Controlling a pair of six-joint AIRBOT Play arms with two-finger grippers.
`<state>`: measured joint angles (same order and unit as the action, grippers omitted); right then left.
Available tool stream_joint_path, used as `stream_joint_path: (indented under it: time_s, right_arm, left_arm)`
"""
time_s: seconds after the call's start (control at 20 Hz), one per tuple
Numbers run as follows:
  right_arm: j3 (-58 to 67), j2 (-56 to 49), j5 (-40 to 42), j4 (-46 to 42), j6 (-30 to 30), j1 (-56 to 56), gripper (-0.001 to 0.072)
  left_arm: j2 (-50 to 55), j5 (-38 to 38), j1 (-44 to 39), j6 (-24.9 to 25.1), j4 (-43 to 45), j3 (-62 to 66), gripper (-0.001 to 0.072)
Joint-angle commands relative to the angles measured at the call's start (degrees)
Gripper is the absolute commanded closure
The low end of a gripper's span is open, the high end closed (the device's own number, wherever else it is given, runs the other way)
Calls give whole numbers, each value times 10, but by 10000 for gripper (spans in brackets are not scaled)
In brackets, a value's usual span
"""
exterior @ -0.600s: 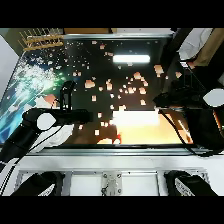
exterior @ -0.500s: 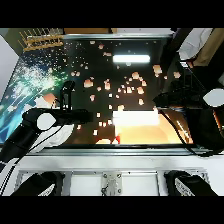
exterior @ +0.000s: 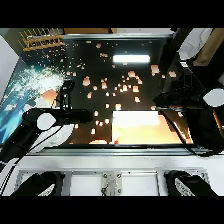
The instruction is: Fold the clothes and pants, and hang the long-sleeved shirts on hangers.
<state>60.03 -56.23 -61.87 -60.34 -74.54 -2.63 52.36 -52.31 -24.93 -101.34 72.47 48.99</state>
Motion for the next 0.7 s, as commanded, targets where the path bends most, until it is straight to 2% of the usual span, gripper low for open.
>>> stream_joint_path:
  time_s: [0.0,0.05,0.1,0.3,0.45,0.65]
  right_arm:
    - [0,0,0,0,0,-1,695]
    - [0,0,0,0,0,-1,696]
    - [0,0,0,0,0,-1,696]
    - [0,0,0,0,0,-1,696]
    - [0,0,0,0,0,-1,695]
    - [0,0,0,0,0,-1,696]
  left_arm:
    - [0,29,10,30,44,4,509]
    - [0,23,25,40,82,14,62]
    - [0,10,45,39,120,25,-1]
    - [3,-52,174,41,267,39,-2]
    - [45,-33,281,73,280,-5,-1]
    - [146,25,348,90,280,-49,-1]
